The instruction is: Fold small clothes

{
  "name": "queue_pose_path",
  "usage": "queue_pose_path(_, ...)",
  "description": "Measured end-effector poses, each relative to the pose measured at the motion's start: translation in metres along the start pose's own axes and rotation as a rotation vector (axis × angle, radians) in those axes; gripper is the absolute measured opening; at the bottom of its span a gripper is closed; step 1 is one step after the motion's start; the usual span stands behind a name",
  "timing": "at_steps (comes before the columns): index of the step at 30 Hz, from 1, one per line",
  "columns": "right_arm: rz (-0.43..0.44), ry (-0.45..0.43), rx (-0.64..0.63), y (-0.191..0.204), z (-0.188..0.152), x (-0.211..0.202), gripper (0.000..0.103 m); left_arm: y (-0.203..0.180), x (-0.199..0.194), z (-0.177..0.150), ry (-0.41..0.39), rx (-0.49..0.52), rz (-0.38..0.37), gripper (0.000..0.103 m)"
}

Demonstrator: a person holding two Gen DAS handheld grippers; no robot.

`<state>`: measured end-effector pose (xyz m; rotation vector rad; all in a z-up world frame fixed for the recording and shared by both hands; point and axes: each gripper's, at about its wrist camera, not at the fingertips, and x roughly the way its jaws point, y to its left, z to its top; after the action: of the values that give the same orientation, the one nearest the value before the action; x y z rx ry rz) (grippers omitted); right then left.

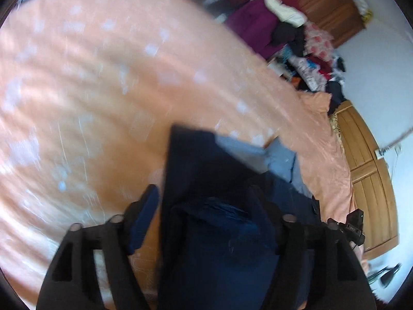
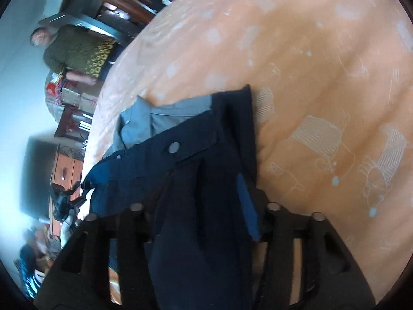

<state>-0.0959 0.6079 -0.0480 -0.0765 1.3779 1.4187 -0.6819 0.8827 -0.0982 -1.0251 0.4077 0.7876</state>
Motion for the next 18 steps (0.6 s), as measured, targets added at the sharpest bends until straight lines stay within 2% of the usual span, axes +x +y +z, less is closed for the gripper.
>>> queue_pose_path(1,0.012,-0.017,-0.012,0.001,0.001,-0.001,0.063,-0.004,-0.006,0.001,-0.017,0.015,-0.001,0.084)
queue_pose_path(2,0.016,-0.027,-0.031,0.004,0.0,-0.002,0.064,-0.007,-0.012,0.0,-0.031,0.036,0.009,0.084)
queue_pose_path(5,-0.009,0.013,-0.05,0.002,-0.001,0.013,0.063,-0.016,-0.031,-0.004,-0.063,0.109,0.069,0.084)
queue_pose_path(7,-0.032,0.026,-0.053,0.0,0.002,0.023,0.061,-0.01,-0.036,0.001,-0.057,0.114,0.073,0.084)
queue_pose_path(9,-0.046,0.009,-0.067,0.001,0.0,0.023,0.061,-0.005,-0.032,0.003,-0.042,0.107,0.065,0.084)
queue_pose_path(13,-0.082,-0.023,-0.143,0.013,-0.007,0.016,0.061,-0.011,-0.018,0.006,0.011,0.166,0.06,0.084)
queue_pose_path(16,-0.078,-0.02,-0.201,0.018,-0.014,0.014,0.05,-0.021,0.004,0.009,0.085,0.2,-0.022,0.084)
queue_pose_path(18,-0.103,-0.034,-0.209,0.015,-0.012,0.016,0.045,-0.018,0.022,0.014,0.107,0.187,-0.025,0.084)
